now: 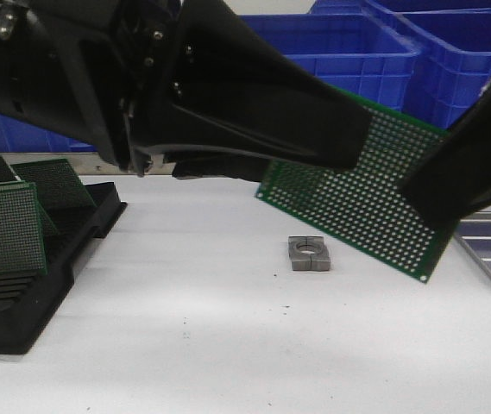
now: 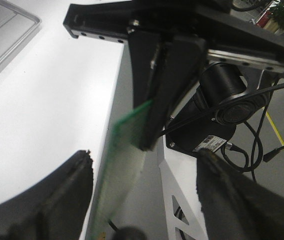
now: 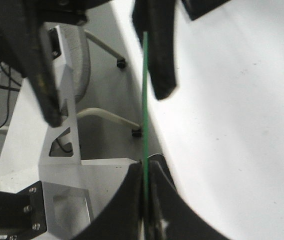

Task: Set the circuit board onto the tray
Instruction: 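Lower the board flat onto the steel tray and open right gripper, then move left gripper back toward the black rack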

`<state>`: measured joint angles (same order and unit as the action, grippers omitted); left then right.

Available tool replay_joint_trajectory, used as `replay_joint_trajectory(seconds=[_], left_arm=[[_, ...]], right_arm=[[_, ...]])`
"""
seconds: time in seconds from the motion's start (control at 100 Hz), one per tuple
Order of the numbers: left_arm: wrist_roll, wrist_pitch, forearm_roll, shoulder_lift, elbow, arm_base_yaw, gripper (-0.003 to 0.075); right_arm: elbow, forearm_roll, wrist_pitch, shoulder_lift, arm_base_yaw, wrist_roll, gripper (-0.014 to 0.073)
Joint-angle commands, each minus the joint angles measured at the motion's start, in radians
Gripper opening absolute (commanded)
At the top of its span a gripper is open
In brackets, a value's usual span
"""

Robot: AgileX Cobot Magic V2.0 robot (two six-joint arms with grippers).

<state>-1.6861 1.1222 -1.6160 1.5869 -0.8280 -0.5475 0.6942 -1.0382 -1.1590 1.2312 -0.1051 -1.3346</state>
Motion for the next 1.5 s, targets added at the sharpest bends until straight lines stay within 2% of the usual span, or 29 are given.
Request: replay_joint_trajectory(seconds=[0.0, 0.17, 0.36, 0.57, 0.71, 0.83, 1.04, 1.15, 1.32, 1.4, 1.49], left_arm=[[0.006, 0.067, -0.072, -0.031, -0.027, -0.005, 0.0421], [0.006, 0.067, -0.076, -0.031, -0.027, -0.005, 0.0421], [0.006, 0.067, -0.078, -0.031, -0.027, -0.005, 0.0421], [0.006, 0.067, -0.078, -0.031, -0.027, -0.005, 0.0421], [0.006, 0.067, -0.078, -0.031, -0.027, -0.005, 0.0421], [0.006, 0.067, -0.078, -0.031, -0.027, -0.005, 0.0421], [0.006, 0.067, -0.078, -0.031, -0.027, -0.005, 0.0421], [0.006, 0.067, -0.078, -0.031, -0.027, -0.005, 0.0421], [0.006, 0.067, -0.078, -0.031, -0.027, -0.005, 0.0421], [0.006, 0.067, -0.078, -0.031, -0.027, -0.005, 0.0421], [0.006, 0.061, -0.078, -0.031, -0.027, -0.005, 0.0421]], right_arm=[[0.032, -0.042, -0.018, -0.018, 0.077, 0.006, -0.007], [0.03, -0.042, 0.028, -0.018, 0.252, 0.011, -0.007], [0.021, -0.042, 0.232, -0.015, 0.361, 0.064, -0.007], [0.021, -0.052, 0.573, -0.005, 0.377, 0.093, -0.007], [0.021, -0.091, 0.726, 0.053, 0.377, 0.109, -0.007], [0.021, -0.151, 0.789, 0.123, 0.377, 0.109, -0.007], [0.037, -0.184, 0.777, 0.236, 0.377, 0.109, -0.0058], [0.037, -0.184, 0.789, 0.258, 0.377, 0.109, 0.005], [0.037, -0.184, 0.875, 0.258, 0.377, 0.109, 0.04], [0.037, -0.184, 0.902, 0.258, 0.377, 0.108, 0.0465], [0.037, -0.184, 0.906, 0.257, 0.377, 0.108, 0.0463]])
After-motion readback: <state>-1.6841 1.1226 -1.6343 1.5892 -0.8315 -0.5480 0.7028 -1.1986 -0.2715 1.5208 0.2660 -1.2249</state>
